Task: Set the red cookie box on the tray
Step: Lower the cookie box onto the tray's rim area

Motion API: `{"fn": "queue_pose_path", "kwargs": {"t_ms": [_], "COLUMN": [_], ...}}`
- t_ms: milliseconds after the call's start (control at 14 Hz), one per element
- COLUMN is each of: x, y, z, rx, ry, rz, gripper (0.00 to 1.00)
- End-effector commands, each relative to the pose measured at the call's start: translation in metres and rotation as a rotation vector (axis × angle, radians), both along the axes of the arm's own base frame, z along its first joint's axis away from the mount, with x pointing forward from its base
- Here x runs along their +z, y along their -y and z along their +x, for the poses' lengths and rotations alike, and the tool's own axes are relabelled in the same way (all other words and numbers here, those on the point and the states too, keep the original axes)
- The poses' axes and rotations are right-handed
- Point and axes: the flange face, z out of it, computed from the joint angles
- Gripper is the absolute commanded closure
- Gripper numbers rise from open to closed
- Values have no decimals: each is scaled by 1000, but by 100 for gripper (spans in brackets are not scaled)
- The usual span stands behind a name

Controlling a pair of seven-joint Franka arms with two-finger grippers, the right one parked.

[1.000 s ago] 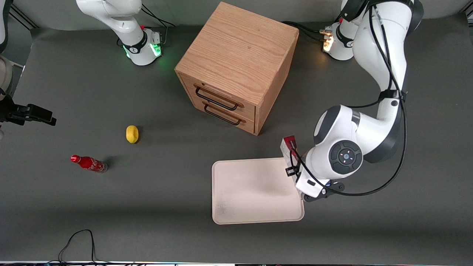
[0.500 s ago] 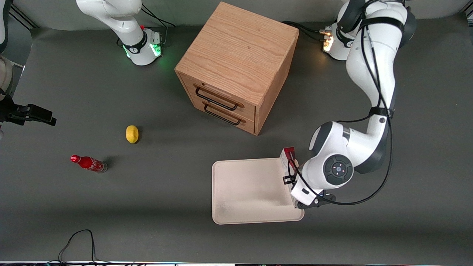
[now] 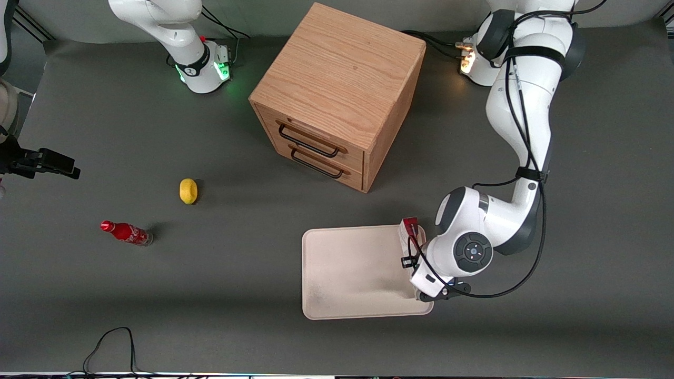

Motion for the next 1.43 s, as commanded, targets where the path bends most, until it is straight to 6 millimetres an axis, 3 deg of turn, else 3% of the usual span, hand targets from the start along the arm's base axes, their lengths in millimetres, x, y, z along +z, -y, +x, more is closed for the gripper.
{"fn": "queue_pose_path", "kwargs": {"t_ms": [0,71,143,214,929,1143,1214,1357], "x": [-3,-5,-6,-6,-6,19,18,57], "y": [-1,-1,-1,-2,-1,-4,-11,-30], "z": [5,5,5,5,4,5,1,-7], "rx": [-7,-7,-8,-7,-7,-11,-16,-4], "ry": [25,22,23,22,20,33,7,2], "rz": [-9,-8,-6,-4,-5,-2,10,19], "gripper": [100,100,59,1,0,0,0,0]}}
